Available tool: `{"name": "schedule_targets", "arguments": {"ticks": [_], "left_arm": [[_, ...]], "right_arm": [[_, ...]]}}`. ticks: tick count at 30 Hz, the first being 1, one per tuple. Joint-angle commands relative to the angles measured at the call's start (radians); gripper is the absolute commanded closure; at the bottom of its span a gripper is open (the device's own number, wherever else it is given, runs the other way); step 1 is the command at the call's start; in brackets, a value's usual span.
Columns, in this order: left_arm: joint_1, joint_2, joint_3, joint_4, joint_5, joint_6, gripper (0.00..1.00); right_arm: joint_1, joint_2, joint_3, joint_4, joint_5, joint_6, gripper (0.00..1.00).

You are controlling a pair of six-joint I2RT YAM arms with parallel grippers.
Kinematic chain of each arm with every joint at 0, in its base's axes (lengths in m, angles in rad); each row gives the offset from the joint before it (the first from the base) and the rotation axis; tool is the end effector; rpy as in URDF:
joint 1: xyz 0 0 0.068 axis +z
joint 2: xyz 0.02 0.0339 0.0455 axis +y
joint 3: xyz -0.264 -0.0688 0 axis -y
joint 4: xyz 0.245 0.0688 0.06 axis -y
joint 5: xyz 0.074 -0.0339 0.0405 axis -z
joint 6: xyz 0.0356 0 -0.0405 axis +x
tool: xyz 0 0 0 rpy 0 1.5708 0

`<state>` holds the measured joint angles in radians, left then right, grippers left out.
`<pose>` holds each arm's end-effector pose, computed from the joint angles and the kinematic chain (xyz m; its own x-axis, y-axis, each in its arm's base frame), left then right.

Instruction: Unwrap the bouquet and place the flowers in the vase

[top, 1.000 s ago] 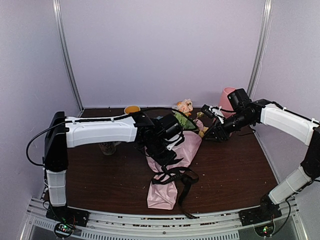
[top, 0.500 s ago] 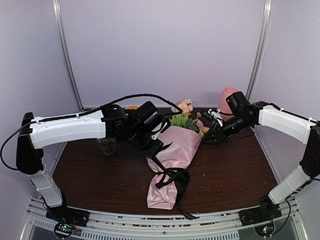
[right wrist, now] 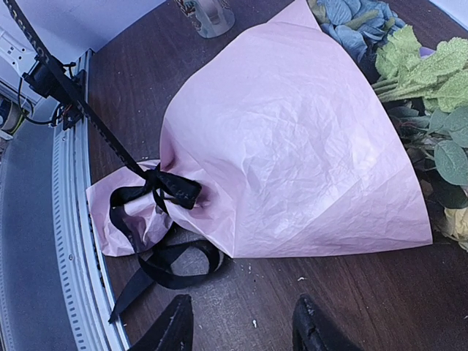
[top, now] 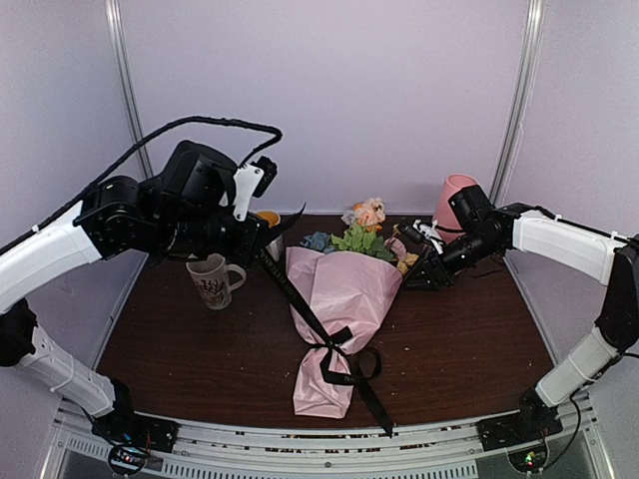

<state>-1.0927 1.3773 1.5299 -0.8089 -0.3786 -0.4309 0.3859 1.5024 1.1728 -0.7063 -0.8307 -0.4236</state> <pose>0.1438 -0.2489 0.4038 -0.5434 0.2051 -0.8140 0.5099 0.8510 -0.1260 0.2710 0.1385 0.2700 -0.4789 -0.4938 -0.7258 -0.8769 0.3073 0.3696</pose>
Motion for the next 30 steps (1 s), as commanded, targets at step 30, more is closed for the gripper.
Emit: {"name": "schedule_targets", "arguments": {"ticks": [30], "left_arm": [[-0.121, -0.151, 0.231, 0.138, -0.052, 0.215, 1.00]], "right_arm": [[0.015, 0.013, -0.009, 0.008, 0.007, -0.010, 0.54]]}}
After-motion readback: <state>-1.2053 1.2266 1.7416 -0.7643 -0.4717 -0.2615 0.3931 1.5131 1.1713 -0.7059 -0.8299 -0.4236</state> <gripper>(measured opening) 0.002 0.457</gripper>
